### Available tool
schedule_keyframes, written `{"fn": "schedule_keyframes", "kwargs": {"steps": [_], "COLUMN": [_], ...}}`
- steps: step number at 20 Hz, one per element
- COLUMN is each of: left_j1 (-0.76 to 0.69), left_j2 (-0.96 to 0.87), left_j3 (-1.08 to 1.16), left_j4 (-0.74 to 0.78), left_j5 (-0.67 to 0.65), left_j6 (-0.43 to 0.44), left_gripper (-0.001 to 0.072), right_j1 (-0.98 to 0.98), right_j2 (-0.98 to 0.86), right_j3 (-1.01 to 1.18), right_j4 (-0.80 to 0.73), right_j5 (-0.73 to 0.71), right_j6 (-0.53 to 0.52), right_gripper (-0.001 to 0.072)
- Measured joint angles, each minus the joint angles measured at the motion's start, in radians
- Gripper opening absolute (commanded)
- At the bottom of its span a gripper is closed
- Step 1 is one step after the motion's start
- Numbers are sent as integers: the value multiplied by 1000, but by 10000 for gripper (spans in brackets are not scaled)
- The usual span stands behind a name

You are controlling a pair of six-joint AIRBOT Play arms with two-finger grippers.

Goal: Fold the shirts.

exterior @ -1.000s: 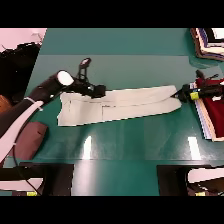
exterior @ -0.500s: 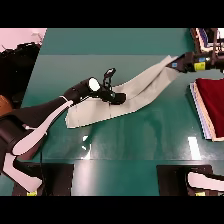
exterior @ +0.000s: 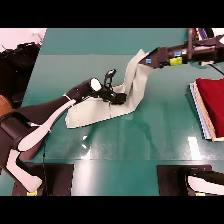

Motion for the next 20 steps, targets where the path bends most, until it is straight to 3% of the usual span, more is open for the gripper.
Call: {"fn": "schedule_keyframes", "kwargs": {"steps": [7,8,9,10,13,15,20], "left_j1": [285,335,388,432,557,611,663], "left_j2": [293,349,409,462,595,650,700], "left_j3": [9,9,10,10,10,10,9], "left_j4": [189,222,260,286,348,367,390], "left_j5": [-129,-144,-159,-174,-201,-217,-273], "left_j6": [-1,-1,-1,-1,0,0,5], "left_gripper": [22,22,22,22,22,22,22], "right_j1": [284,335,391,439,547,563,450], "right_j2": [-67,-95,-131,-165,-269,-311,-283], "right_j3": [3,3,3,4,22,50,-13], "right_j4": [11,30,64,105,214,229,55], "right_j5": [-230,-275,-325,-367,-429,-391,-269], "right_j6": [-6,-26,-58,-95,-188,-217,-154], "right_gripper": [22,110,371,525,517,444,444]}}
